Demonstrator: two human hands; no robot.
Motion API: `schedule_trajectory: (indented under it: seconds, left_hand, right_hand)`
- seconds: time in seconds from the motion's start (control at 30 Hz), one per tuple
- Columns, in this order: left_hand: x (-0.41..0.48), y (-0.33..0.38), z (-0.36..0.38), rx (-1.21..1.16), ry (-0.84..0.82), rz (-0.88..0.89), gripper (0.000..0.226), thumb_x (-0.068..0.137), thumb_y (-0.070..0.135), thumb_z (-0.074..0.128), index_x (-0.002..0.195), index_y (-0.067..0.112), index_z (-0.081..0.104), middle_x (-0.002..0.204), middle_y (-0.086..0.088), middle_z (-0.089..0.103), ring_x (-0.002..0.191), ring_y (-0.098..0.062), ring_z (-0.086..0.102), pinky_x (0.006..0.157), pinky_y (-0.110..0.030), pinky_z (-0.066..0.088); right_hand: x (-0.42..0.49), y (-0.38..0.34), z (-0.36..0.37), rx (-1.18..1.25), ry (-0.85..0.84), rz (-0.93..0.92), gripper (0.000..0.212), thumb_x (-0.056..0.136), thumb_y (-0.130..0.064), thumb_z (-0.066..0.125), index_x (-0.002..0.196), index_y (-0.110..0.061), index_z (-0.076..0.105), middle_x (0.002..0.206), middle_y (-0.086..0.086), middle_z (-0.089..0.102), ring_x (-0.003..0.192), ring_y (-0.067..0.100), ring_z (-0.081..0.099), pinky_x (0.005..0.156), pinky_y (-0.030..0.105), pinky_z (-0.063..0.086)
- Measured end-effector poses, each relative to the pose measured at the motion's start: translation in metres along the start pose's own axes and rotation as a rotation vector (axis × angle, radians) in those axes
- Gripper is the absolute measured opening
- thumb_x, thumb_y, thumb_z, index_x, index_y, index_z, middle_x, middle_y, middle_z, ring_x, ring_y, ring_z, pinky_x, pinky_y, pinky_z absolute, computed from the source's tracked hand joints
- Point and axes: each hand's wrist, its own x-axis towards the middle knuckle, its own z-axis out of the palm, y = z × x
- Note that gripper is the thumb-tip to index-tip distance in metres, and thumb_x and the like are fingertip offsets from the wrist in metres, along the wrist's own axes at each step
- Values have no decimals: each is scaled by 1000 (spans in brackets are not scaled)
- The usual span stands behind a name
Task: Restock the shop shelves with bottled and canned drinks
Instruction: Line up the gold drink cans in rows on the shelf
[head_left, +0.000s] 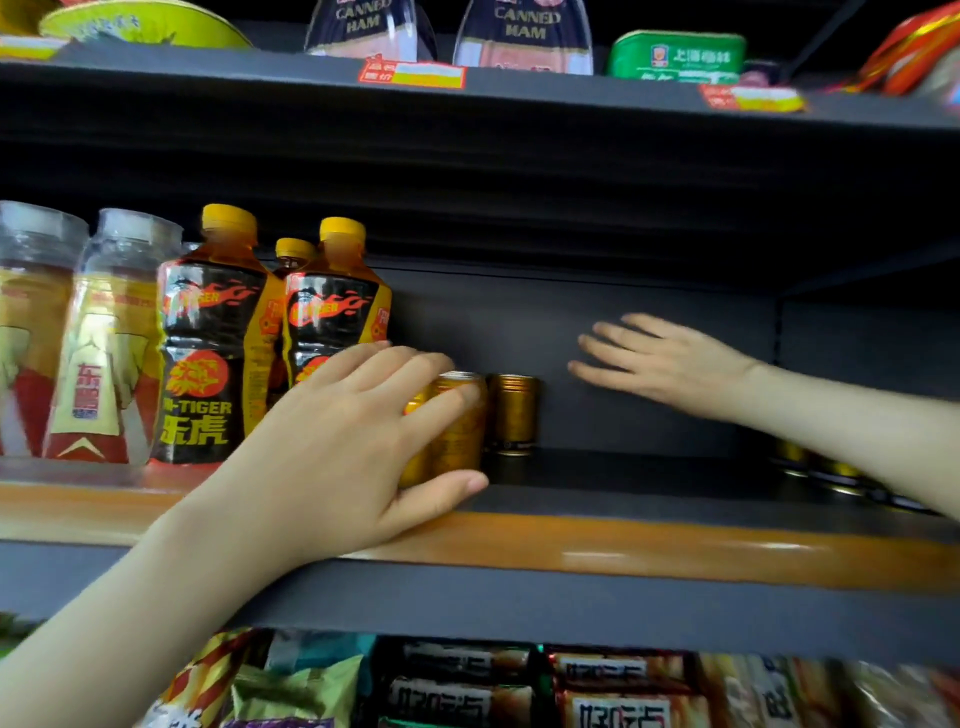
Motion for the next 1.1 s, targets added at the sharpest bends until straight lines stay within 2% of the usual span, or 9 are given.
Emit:
schedule_trajectory:
  seconds: [0.13, 0.2, 0.3, 0.37, 0.47, 0.63, 0.83, 0.97, 1.1]
  left_hand:
    - [-4, 32, -4, -30, 205, -183, 67, 89, 57, 36, 126, 7, 60, 119, -20, 62, 105, -40, 57, 94, -46, 35]
    - [-1, 62, -5, -122, 270, -219, 66, 88, 55, 40, 125, 4, 60, 117, -21, 61, 104, -41, 56, 94, -50, 38]
    - [11, 108, -6, -271, 248, -196, 66, 87, 55, 40, 122, 4, 63, 114, -22, 64, 102, -41, 60, 96, -53, 44]
    - [20, 135, -2, -330, 208, -164, 65, 87, 55, 39, 120, 5, 65, 113, -21, 65, 103, -39, 62, 97, -53, 44]
    - [29, 162, 9, -359, 157, -109, 66, 88, 56, 38, 121, 4, 64, 113, -22, 65, 105, -39, 61, 101, -54, 38]
    - [34, 171, 15, -287, 171, -103, 68, 92, 55, 34, 123, 0, 60, 107, -24, 63, 100, -41, 60, 98, -54, 38]
    - [35, 172, 13, -231, 151, -108, 67, 94, 55, 32, 126, 1, 56, 108, -22, 61, 101, -39, 57, 97, -53, 40]
    - [35, 172, 14, -214, 164, -126, 65, 96, 54, 30, 127, 2, 54, 110, -20, 60, 101, -38, 57, 99, -52, 39]
    - [34, 172, 12, -190, 149, -125, 66, 97, 55, 25, 129, 4, 51, 112, -19, 60, 103, -36, 56, 100, -51, 38]
  right_hand:
    - [-80, 8, -21, 93, -299, 408, 85, 68, -23, 81, 144, -13, 44, 134, 20, 55, 118, 38, 56, 93, 46, 48]
    - [-112, 9, -37, 153, -447, 574, 92, 77, -35, 76, 152, -16, 27, 145, 20, 43, 129, 37, 46, 99, 45, 42]
    - [-149, 6, -52, 351, -747, 814, 84, 95, -47, 51, 154, -23, -5, 160, 14, 13, 144, 34, 19, 112, 44, 27]
    - [-163, 3, -59, 503, -878, 934, 85, 95, -48, 50, 154, -25, -6, 160, 12, 10, 144, 37, 17, 112, 47, 28]
    - [-172, 0, -60, 591, -972, 1031, 84, 93, -46, 56, 154, -25, 3, 158, 15, 17, 136, 40, 34, 105, 47, 38]
    - [-166, -6, -51, 785, -890, 1095, 96, 86, -31, 71, 153, -28, 3, 158, 18, 2, 116, 36, 54, 82, 33, 54]
    - [-158, -8, -40, 873, -735, 1187, 92, 85, -26, 73, 153, -30, 13, 159, 16, 3, 134, 41, 37, 95, 38, 48]
    - [-162, -3, -36, 916, -673, 1301, 84, 85, -37, 72, 152, -27, 22, 153, 15, 11, 140, 42, 17, 112, 49, 29]
    - [-161, -3, -36, 983, -673, 1399, 94, 83, -41, 72, 155, -27, 13, 158, 18, 5, 144, 43, 14, 114, 51, 29]
